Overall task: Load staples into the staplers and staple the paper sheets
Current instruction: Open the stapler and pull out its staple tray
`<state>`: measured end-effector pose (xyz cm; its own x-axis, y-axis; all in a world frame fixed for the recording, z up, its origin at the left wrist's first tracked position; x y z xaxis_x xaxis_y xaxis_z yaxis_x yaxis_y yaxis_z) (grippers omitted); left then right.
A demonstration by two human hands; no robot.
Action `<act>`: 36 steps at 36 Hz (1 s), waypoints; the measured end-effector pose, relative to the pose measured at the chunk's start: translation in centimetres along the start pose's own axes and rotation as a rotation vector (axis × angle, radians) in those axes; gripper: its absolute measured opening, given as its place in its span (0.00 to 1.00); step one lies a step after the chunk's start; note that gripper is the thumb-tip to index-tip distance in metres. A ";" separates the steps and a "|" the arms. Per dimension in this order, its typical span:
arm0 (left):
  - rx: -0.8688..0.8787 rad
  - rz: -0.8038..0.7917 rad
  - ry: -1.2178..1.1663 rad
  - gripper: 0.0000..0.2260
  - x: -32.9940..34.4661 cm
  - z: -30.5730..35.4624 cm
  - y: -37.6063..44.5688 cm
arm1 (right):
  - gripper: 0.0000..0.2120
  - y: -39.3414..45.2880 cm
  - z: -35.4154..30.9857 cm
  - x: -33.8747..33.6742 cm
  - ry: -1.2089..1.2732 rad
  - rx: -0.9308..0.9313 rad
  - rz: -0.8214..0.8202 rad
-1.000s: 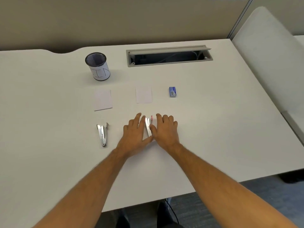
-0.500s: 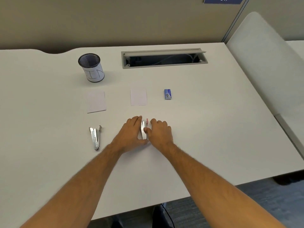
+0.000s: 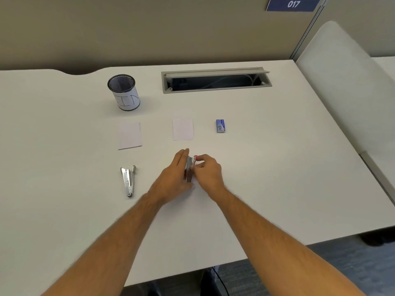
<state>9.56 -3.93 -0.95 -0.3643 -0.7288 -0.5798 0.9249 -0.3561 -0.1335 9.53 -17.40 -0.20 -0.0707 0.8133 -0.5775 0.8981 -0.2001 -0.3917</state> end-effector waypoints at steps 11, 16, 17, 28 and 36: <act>0.070 0.028 -0.099 0.51 -1.1 1.6 -0.2 | 0.24 0.4 -1.1 -0.5 0.282 -0.094 -0.142; 0.096 0.069 -0.252 0.44 -2.5 3.3 -0.5 | 0.16 0.2 -2.5 -1.7 0.241 -0.197 -0.186; 0.102 0.092 -0.292 0.41 -2.9 3.7 -0.5 | 0.15 0.2 -2.7 -2.0 0.232 -0.211 -0.185; -0.096 0.238 -0.407 0.15 -5.4 3.6 0.7 | 0.08 0.2 -4.7 -3.1 0.131 -0.312 -0.175; -0.110 0.240 -0.409 0.07 -6.0 3.8 1.1 | 0.06 0.1 -4.8 -3.4 0.137 -0.307 -0.161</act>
<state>12.32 -2.16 5.48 -0.1316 -0.9608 -0.2439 0.9861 -0.1017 -0.1313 11.97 -17.51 5.16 -0.1815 0.8906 -0.4170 0.9701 0.0926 -0.2244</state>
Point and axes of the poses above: each hand's wrist, its own y-axis towards the middle knuckle, its own x-axis out of the palm, z = x × y, the point moved 7 cm from there along y, towards the middle knuckle, and after that the axes turned 12 degrees about -y, right-handed, at the moved point
